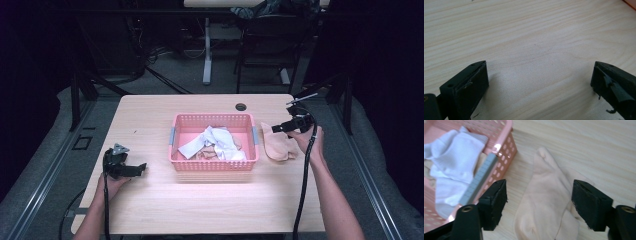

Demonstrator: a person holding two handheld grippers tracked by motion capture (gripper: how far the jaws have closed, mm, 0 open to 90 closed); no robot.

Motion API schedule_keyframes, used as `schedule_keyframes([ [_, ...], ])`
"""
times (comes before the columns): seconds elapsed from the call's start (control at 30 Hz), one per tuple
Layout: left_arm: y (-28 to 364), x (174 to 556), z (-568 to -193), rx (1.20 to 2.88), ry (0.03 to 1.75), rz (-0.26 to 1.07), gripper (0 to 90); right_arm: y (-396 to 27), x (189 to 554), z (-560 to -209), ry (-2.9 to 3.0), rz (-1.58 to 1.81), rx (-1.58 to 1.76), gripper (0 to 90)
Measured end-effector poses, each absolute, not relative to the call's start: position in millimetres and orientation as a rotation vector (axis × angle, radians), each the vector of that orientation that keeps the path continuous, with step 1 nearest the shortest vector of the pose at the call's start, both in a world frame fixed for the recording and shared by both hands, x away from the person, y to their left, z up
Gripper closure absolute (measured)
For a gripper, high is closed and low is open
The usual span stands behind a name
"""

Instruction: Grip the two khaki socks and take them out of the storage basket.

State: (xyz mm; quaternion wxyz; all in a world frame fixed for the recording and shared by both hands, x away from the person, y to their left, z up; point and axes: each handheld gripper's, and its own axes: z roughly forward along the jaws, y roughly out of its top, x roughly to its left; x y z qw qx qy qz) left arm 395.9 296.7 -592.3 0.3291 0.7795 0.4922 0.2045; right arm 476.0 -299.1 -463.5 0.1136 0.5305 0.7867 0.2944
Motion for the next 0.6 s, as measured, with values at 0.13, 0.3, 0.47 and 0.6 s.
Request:
schedule_keyframes([
  [0.13, 296.7, 395.9, -592.3, 2.04, 1.288, 0.535, 1.2, -287.5, 470.0, -448.7, 2.321, 0.89, 1.49, 19.0],
  [0.3, 296.7, 395.9, -592.3, 2.04, 1.288, 0.535, 1.2, -265.8, 463.9, -436.8, 2.365, 0.897, 1.406, 15.0],
  [0.47, 296.4, 396.0, -592.4, 2.038, 1.285, 0.533, 1.2, -243.6, 460.0, -434.0, 2.417, 0.884, 1.334, 11.7],
  [0.6, 296.5, 396.1, -592.4, 2.041, 1.28, 0.532, 1.2, -234.8, 459.1, -436.0, 2.45, 0.862, 1.313, 8.9],
])
